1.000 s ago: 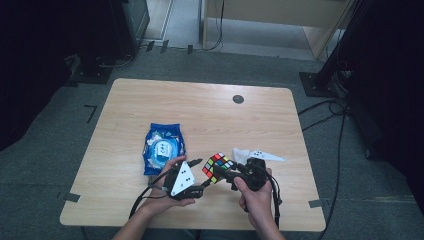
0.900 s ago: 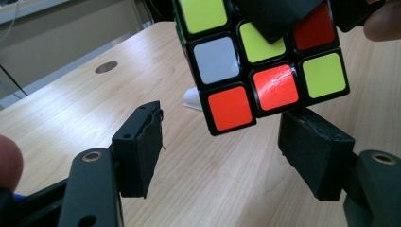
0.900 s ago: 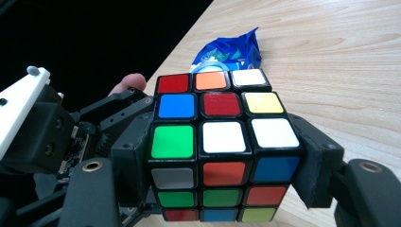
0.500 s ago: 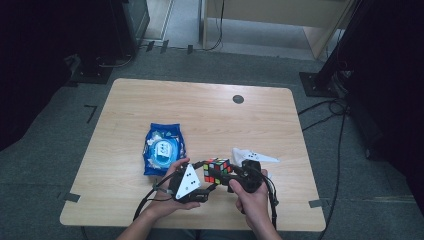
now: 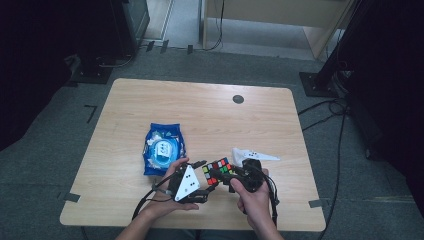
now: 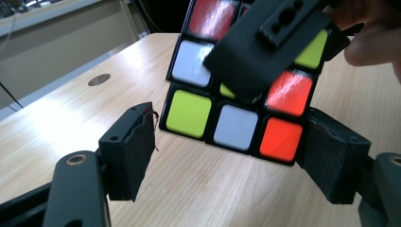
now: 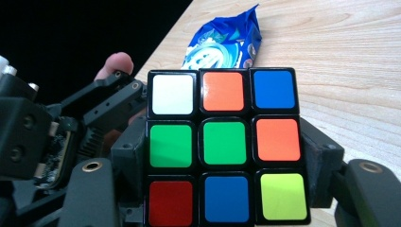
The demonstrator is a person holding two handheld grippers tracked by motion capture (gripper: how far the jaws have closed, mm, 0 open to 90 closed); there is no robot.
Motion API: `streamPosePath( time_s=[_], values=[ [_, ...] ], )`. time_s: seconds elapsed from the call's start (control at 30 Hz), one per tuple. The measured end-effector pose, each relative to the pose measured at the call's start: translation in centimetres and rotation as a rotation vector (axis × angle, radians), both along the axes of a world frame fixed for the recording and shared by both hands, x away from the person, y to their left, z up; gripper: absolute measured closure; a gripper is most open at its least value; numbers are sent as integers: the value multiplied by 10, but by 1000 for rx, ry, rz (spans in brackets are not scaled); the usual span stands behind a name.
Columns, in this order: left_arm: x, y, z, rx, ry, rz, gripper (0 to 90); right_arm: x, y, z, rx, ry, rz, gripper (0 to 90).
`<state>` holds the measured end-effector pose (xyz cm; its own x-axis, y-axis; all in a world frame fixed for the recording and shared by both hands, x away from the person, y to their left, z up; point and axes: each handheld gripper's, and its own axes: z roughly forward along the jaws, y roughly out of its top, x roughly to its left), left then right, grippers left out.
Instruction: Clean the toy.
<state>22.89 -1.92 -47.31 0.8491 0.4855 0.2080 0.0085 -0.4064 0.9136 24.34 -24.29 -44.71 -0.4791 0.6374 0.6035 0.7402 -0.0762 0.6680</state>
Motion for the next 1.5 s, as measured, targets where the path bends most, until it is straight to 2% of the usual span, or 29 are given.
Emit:
streamPosePath(
  time_s=[0.13, 0.3, 0.47, 0.7, 0.8, 0.87, 0.9, 1.03, 1.1, 1.23, 1.3, 1.43, 1.5],
  values=[
    [-1, -2, -2, 22, -20, -7, 255, 0, 2, 0, 0, 13, 21, 343],
    [-4, -3, -4, 41, -48, -19, 307, -1, 9, -1, -20, 21, 49, 342],
    [-6, -4, -4, 72, -75, -17, 331, 1, 8, -1, -18, 24, 60, 340],
    [-3, 0, -3, 62, -55, -46, 338, 4, 5, 0, -23, 30, 96, 293],
    [-2, 1, -3, 63, -53, -61, 338, 5, 4, 1, -19, 35, 114, 314],
    [-1, 2, -3, 55, -43, -60, 339, 4, 4, 1, -34, 31, 120, 336],
    [0, 2, -3, 48, -23, -64, 339, 4, 4, 2, -36, 31, 118, 339],
    [1, 2, -4, 42, 11, -58, 331, 2, 6, 3, -62, 14, 107, 342],
    [2, 1, -5, 46, 18, -57, 325, 1, 7, 3, -77, 1, 103, 343],
    [1, 1, -5, 41, 7, -41, 325, 0, 12, 3, -100, -12, 94, 343],
    [0, 1, -5, 42, -7, -35, 333, 0, 12, 3, -98, -5, 90, 341],
    [4, 6, -3, 21, 16, -23, 338, 3, 5, 6, -66, -13, 112, 314],
    [8, 11, -3, 9, 32, -5, 339, 4, -4, 11, -36, -33, 98, 295]
  ],
)
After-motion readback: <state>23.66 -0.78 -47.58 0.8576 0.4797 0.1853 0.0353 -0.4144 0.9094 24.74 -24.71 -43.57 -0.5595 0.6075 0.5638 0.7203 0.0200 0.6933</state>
